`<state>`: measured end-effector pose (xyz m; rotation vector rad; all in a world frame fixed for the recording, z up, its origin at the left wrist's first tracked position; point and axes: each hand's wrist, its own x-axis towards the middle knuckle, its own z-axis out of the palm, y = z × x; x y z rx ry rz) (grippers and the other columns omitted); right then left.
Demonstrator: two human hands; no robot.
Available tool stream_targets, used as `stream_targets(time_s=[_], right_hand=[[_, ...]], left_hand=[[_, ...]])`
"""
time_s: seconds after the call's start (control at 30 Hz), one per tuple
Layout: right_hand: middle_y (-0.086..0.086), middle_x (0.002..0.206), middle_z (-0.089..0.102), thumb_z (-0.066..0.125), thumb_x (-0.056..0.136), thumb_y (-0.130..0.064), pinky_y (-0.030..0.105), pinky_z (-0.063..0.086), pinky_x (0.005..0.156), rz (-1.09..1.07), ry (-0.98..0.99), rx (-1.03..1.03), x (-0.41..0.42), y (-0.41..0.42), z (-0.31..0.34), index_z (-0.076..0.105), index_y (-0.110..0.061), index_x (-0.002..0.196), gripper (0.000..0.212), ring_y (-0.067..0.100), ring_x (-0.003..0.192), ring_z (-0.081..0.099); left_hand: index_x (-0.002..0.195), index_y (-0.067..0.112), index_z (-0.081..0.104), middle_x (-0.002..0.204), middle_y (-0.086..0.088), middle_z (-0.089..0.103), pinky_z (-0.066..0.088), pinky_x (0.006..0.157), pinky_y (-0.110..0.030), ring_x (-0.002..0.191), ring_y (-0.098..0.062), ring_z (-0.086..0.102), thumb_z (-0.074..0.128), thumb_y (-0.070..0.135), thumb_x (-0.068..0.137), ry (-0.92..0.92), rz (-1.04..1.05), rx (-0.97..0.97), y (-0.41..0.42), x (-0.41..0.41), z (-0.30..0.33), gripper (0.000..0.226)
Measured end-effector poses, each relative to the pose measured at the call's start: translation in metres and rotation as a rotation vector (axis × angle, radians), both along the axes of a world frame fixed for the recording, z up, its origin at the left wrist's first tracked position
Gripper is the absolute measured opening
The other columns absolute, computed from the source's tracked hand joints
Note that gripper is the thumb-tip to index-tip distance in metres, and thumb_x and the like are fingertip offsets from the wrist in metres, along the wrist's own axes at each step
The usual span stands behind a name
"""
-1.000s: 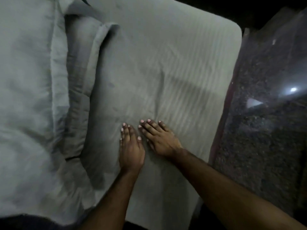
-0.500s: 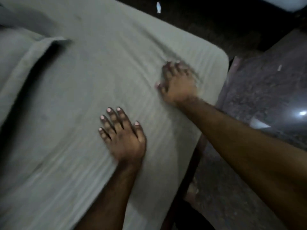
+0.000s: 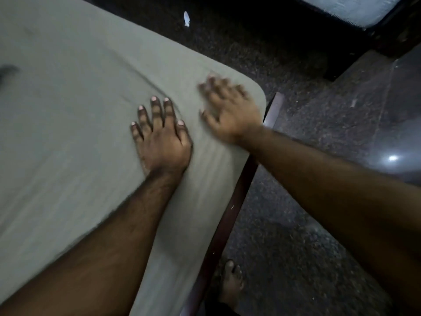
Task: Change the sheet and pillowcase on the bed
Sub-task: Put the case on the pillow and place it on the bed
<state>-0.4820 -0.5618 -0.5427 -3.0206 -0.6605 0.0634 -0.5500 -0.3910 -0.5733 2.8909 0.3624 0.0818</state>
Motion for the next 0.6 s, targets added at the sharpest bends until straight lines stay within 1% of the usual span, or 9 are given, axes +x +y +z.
stream_targets(time_s=[0.07,0.13,0.17,0.23,0.3,0.33,0.43,0.5,0.6], right_hand=[[0.005,0.168,0.012,0.024,0.1,-0.055,0.052,0.01,0.122,-0.376,0.056,0.055,0.014,-0.002,0.004,0.018,-0.025,0.16,0.067,0.03,0.154,0.011],[0.012,0.167,0.009,0.028,0.102,-0.046,0.053,0.011,0.122,-0.505,0.056,0.029,0.009,0.013,0.012,0.022,-0.014,0.158,0.066,0.035,0.153,0.009],[0.015,0.167,0.01,0.031,0.102,-0.042,0.052,0.013,0.122,-0.409,0.03,0.049,-0.001,0.029,0.017,0.025,-0.009,0.157,0.064,0.036,0.153,0.011],[0.014,0.164,0.022,0.037,0.101,-0.037,0.048,0.023,0.12,-0.047,0.004,0.106,-0.036,0.069,0.017,0.035,-0.009,0.154,0.06,0.032,0.15,0.025],[0.009,0.161,0.033,0.036,0.101,-0.038,0.043,0.031,0.116,0.262,0.091,0.154,-0.066,0.106,0.012,0.044,-0.013,0.15,0.056,0.027,0.145,0.037],[0.006,0.162,0.032,0.034,0.101,-0.043,0.042,0.031,0.116,0.338,0.126,0.149,-0.073,0.123,0.011,0.043,-0.016,0.15,0.058,0.026,0.145,0.037],[-0.002,0.167,0.019,0.033,0.097,-0.059,0.048,0.018,0.122,0.289,0.212,0.057,-0.11,0.188,0.005,0.028,-0.023,0.158,0.071,0.026,0.153,0.017],[-0.002,0.168,0.013,0.033,0.095,-0.064,0.051,0.01,0.123,0.225,0.222,0.04,-0.147,0.232,0.0,0.023,-0.024,0.159,0.076,0.026,0.155,0.009],[0.0,0.168,0.013,0.031,0.096,-0.064,0.051,0.007,0.123,0.183,0.176,0.083,-0.21,0.296,-0.008,0.022,-0.022,0.159,0.076,0.025,0.155,0.007]], left_hand=[[0.159,0.027,0.024,0.167,0.0,0.02,0.014,0.123,-0.055,0.153,-0.033,0.016,0.025,0.046,0.099,0.002,-0.061,0.01,0.003,-0.006,0.003,0.063],[0.159,0.028,0.026,0.166,0.001,0.022,0.012,0.123,-0.055,0.153,-0.033,0.016,0.025,0.045,0.099,-0.002,-0.163,0.011,0.006,-0.012,0.007,0.063],[0.158,0.025,0.028,0.165,-0.001,0.025,0.012,0.122,-0.055,0.153,-0.033,0.018,0.025,0.044,0.098,0.007,-0.228,0.0,0.006,-0.017,0.01,0.063],[0.154,0.01,0.037,0.158,-0.015,0.038,0.018,0.121,-0.056,0.147,-0.038,0.031,0.029,0.041,0.095,0.022,-0.352,-0.001,0.01,-0.041,0.013,0.067],[0.141,-0.004,0.051,0.14,-0.03,0.053,0.028,0.117,-0.059,0.133,-0.047,0.048,0.037,0.036,0.092,0.017,-0.449,0.009,0.021,-0.076,0.01,0.065],[0.136,-0.006,0.057,0.133,-0.032,0.058,0.033,0.114,-0.06,0.125,-0.048,0.054,0.04,0.035,0.092,0.028,-0.473,-0.01,0.029,-0.093,0.008,0.062],[0.126,0.001,0.066,0.121,-0.028,0.067,0.042,0.108,-0.054,0.115,-0.043,0.062,0.046,0.034,0.096,0.051,-0.453,-0.127,0.081,-0.15,0.008,0.049],[0.129,0.009,0.065,0.128,-0.019,0.065,0.034,0.115,-0.05,0.124,-0.036,0.057,0.045,0.035,0.1,0.086,-0.405,-0.17,0.123,-0.198,0.014,0.043],[0.136,0.019,0.058,0.142,-0.006,0.057,0.022,0.122,-0.045,0.138,-0.027,0.044,0.04,0.035,0.103,0.152,-0.329,-0.16,0.183,-0.285,0.022,0.041]])
